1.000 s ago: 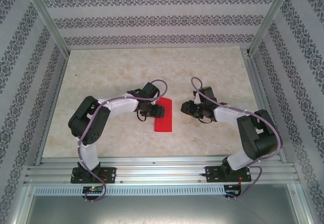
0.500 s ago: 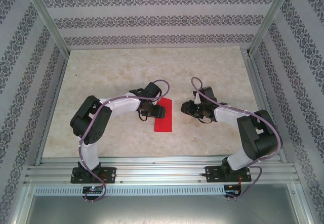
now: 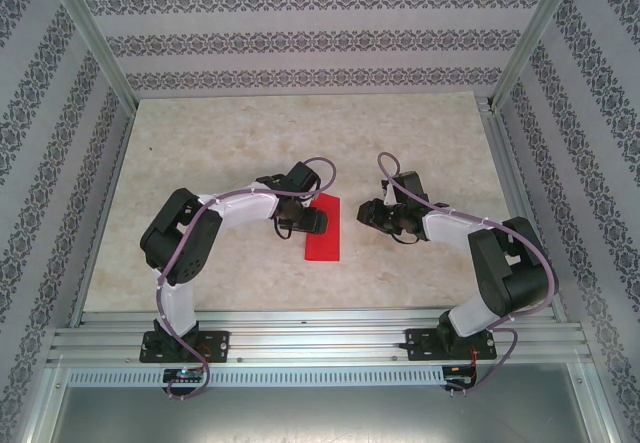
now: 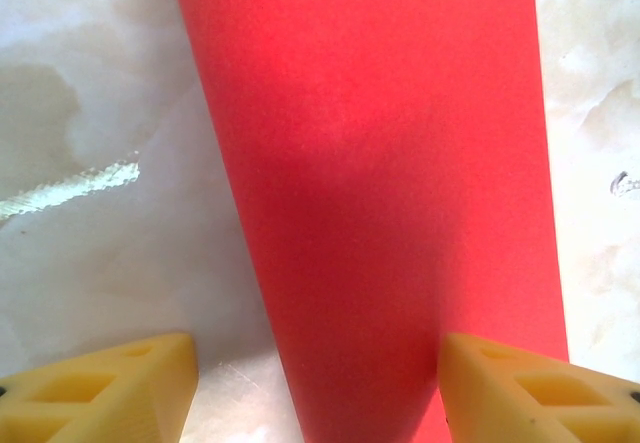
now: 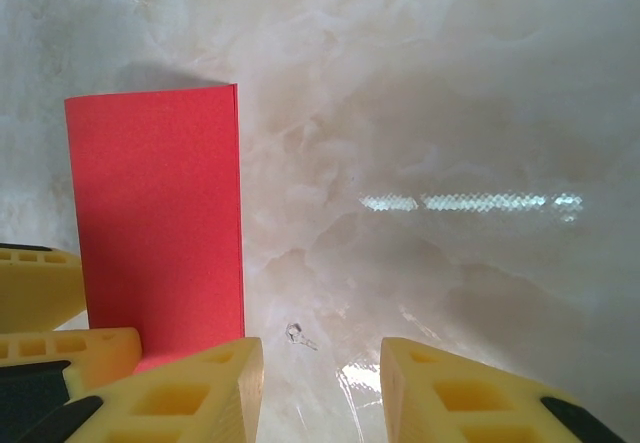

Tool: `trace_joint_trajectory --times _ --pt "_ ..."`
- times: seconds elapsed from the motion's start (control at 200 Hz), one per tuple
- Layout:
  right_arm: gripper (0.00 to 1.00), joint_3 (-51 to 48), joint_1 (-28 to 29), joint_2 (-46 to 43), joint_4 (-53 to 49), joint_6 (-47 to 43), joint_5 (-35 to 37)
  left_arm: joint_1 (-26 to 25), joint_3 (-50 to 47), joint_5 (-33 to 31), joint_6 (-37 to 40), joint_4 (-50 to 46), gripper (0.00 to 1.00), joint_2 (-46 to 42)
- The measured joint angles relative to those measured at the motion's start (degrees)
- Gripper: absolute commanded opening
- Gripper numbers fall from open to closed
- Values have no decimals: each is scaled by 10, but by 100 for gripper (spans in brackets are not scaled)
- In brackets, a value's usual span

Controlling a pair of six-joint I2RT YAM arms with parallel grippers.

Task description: Fold a paper plane with a square sheet of paper (fold left side to right side)

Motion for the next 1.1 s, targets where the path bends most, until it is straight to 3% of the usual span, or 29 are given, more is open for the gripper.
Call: trace_joint_trajectory --times 0.404,0.784,1.099 --pt "32 -4 35 3 32 35 -9 0 5 0 0 -5 67 3" --pt "21 -5 69 45 94 89 -31 -2 5 -3 0 -6 67 3" --pt "19 0 90 85 112 112 -30 -4 5 -9 0 -6 67 3"
